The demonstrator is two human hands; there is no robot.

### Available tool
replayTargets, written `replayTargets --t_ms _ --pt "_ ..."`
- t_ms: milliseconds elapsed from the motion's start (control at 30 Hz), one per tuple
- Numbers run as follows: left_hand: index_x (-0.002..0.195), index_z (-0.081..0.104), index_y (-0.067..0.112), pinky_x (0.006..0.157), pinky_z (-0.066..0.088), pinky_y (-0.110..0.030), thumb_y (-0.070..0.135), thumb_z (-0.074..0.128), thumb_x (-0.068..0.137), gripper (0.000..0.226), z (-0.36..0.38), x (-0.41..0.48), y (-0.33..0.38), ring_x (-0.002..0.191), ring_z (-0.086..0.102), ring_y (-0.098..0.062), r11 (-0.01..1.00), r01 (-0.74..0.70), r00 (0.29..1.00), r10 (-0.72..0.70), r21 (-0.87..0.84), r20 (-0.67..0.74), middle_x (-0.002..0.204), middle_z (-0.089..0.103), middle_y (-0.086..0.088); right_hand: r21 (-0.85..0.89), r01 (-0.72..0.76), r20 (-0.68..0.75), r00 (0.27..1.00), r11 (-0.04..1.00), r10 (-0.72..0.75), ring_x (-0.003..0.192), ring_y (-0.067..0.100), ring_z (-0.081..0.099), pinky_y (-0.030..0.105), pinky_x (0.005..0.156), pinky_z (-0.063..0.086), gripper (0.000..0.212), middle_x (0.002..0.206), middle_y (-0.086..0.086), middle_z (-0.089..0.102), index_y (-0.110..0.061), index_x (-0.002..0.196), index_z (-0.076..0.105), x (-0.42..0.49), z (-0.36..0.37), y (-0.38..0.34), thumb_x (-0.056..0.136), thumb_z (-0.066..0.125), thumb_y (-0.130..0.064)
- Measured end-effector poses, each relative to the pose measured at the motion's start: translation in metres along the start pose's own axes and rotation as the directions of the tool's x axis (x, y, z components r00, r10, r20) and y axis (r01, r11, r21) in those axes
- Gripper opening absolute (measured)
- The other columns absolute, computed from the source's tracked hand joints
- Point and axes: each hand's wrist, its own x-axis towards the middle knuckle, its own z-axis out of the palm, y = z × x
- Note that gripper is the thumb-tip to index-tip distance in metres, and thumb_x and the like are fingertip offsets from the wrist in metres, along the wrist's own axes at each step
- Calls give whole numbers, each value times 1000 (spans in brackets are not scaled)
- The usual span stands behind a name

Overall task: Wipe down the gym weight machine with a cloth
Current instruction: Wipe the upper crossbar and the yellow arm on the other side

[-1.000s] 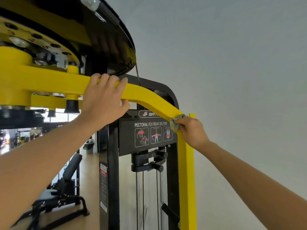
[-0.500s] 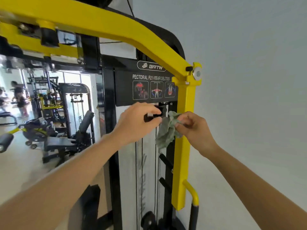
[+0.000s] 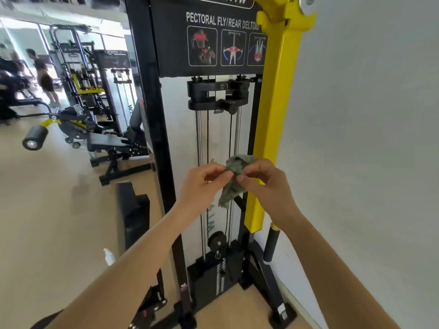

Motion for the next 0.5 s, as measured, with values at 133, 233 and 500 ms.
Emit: replayTargets --t_ms 133,233,500 --pt "101 76 14 84 59 -29 13 66 95 12 -13 -1 -15 94 72 -16 986 109 994 -110 -124 1 95 76 -1 134 -174 92 982 976 162 90 21 72 48 77 63 29 115 -2 67 4 89 55 8 5 7 98 61 -23" --pt "96 77 13 90 58 -34 11 70 92 8 -28 5 -28 96 71 -19 983 130 991 -124 -134 46 95 75 -2 111 -201 125 974 973 187 102 20 70 53 71 62 22 124 -2 65 -1 105 54 19 15 11 97 64 -19" --pt "95 72 18 92 58 -39 7 68 93 12 -72 26 -53 100 71 -18 989 105 966 -78 -99 247 100 74 0 -172 -150 473 854 974 215 118 11 63 40 91 59 49 121 -5 68 -28 133 62 52 48 17 91 67 -3"
